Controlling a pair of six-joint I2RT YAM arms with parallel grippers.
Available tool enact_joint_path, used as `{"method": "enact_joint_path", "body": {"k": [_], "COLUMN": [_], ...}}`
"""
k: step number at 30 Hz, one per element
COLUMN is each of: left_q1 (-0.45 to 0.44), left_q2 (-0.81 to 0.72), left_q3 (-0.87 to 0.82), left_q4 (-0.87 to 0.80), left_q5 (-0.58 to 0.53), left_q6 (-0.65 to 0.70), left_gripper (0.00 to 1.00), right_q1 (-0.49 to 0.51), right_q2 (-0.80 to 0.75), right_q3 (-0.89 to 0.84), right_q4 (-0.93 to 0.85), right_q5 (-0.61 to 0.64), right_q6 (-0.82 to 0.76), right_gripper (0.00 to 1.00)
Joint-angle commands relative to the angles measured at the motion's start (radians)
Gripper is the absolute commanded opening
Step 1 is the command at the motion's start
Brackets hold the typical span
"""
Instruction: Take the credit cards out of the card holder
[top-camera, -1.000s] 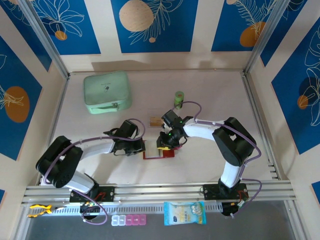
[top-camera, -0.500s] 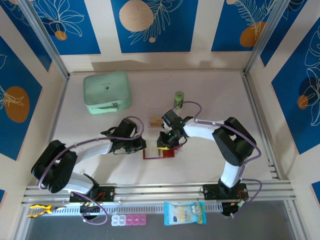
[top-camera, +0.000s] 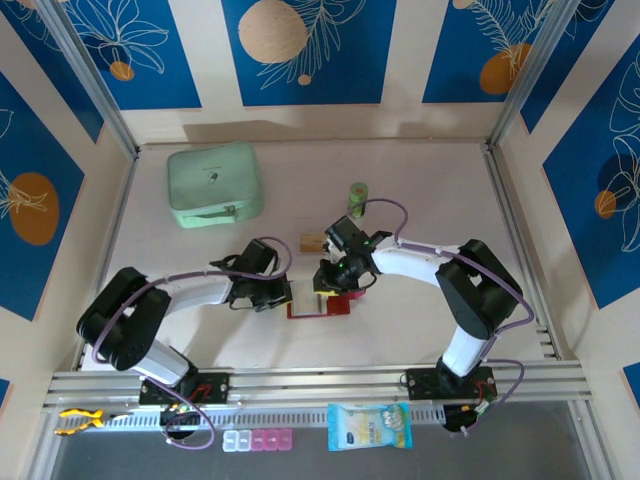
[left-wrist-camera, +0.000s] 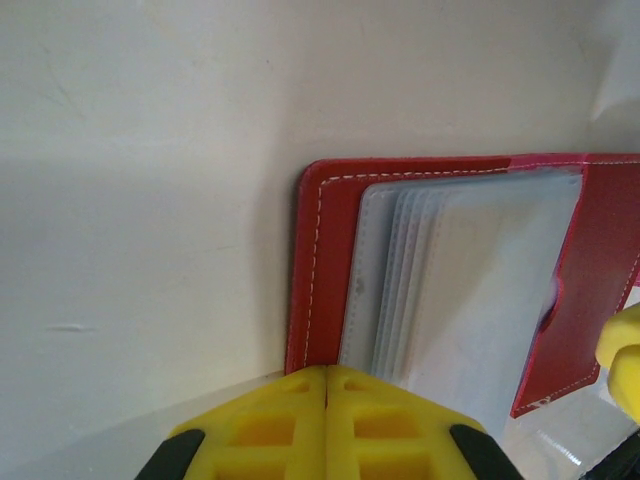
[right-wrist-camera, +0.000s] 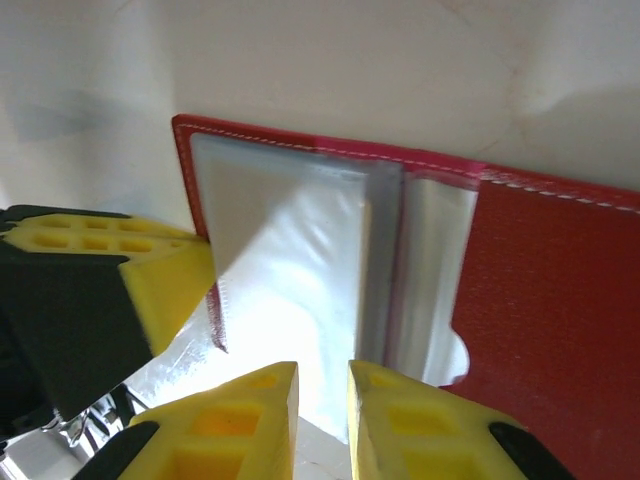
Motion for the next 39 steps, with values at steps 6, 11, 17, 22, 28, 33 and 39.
{"method": "enact_joint_path", "body": {"k": [6, 11, 17, 22, 28, 33, 39], "left_q1": [-0.005, -0.005, -0.004, -0.004, -0.003, -0.003, -0.002], "left_q2": [0.020, 0.021, 0.022, 0.022, 0.009, -0.015, -0.052], "left_q3": [0.006, 0.009, 0.014, 0.018, 0.022, 0.026, 0.045], "left_q4": [-0.061, -0.069, -0.088, -0.095, -0.104, -0.119, -0.129], "left_q5": [-0.018, -0.018, -0.025, -0.027, -0.032, -0.040, -0.040], "left_q6": [0.020, 0.022, 0.028, 0.031, 0.030, 0.030, 0.028], "left_gripper": [0.06, 0.05, 0.05, 0.05, 0.05, 0.05, 0.06], "right_q1": [0.012, 0.010, 0.007, -0.007, -0.013, -0.013, -0.016], "right_q2": [0.059, 0.086, 0.080, 0.060, 0.071, 0.069, 0.073], "right_q3": [0.028, 0.029, 0.031, 0.013, 0.005, 0.000, -0.001], "right_q4": [0.054, 0.052, -0.015, -0.019, -0.005, -0.006, -0.001], "right_q5": [-0.095, -0.096, -0.027, -0.020, -0.037, -0.034, -0.042], "right_q6": [0.017, 0.017, 0.001, -0.004, -0.005, -0.009, -0.013], "right_gripper": [0.22, 0.22, 0.22, 0.22, 0.22, 0.21, 0.21]}}
